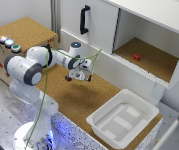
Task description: Place the grasped yellow block inside the right cabinet
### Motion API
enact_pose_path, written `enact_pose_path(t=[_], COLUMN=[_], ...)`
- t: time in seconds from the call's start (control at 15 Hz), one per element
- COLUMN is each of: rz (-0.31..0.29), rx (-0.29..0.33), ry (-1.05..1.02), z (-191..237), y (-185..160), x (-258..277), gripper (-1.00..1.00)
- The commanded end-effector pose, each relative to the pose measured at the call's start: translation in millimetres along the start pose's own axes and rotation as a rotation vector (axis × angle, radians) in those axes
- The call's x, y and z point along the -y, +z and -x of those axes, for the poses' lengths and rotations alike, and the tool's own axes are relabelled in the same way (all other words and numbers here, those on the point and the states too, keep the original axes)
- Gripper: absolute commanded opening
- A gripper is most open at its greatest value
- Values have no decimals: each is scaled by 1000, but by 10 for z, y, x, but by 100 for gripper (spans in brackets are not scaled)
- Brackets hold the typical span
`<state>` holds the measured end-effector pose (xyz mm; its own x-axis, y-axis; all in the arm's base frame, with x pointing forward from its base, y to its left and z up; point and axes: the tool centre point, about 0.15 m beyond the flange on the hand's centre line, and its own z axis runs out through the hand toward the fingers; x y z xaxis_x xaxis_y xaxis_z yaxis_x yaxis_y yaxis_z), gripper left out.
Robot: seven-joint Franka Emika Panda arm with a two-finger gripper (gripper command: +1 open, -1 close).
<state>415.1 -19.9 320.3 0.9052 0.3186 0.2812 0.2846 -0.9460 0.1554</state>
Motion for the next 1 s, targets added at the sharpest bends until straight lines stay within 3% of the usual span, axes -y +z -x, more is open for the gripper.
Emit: enact_pose_path(t=[0.0, 0.4, 0.93], rz=[55, 124, 179], rx=[-49, -134, -278], ry=[23, 22, 35], z=[-123, -316, -817], y=[-319, -617, -1009], x=[-962, -2170, -2897], gripper=[-100, -100, -100])
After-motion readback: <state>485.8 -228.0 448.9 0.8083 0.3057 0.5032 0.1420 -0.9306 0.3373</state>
